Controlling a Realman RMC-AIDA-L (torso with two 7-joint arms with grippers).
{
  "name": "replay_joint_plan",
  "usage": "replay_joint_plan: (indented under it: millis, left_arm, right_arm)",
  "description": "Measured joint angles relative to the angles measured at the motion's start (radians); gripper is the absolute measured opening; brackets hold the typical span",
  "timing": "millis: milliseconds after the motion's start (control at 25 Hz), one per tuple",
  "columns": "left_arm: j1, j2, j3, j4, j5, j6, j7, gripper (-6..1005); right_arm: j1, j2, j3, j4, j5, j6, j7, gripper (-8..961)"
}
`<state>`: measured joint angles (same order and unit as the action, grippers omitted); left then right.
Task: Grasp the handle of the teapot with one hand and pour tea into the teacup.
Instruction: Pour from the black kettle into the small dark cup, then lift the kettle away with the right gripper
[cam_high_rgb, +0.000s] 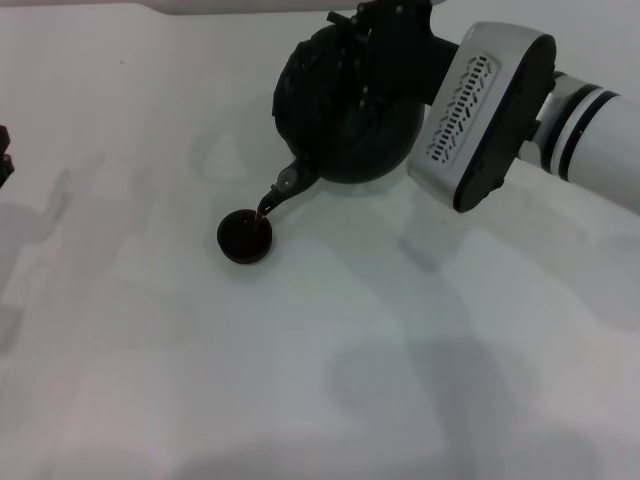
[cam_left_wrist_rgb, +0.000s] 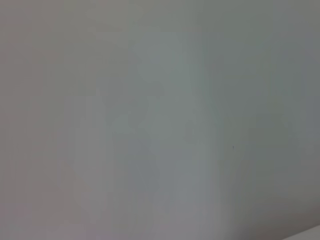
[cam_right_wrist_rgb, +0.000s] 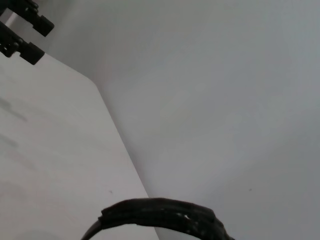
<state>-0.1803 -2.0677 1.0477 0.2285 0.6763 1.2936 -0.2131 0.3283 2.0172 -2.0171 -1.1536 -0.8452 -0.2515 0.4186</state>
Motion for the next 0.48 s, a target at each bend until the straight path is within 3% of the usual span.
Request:
replay_joint_plan:
  millis: [480]
  left_arm:
    - [-0.004, 0.0, 0.0, 0.0, 0.0, -0.007, 0.001, 797]
  right_arm:
    - [0.0, 0.0, 0.002, 0.005, 0.009, -0.001, 0.007, 108]
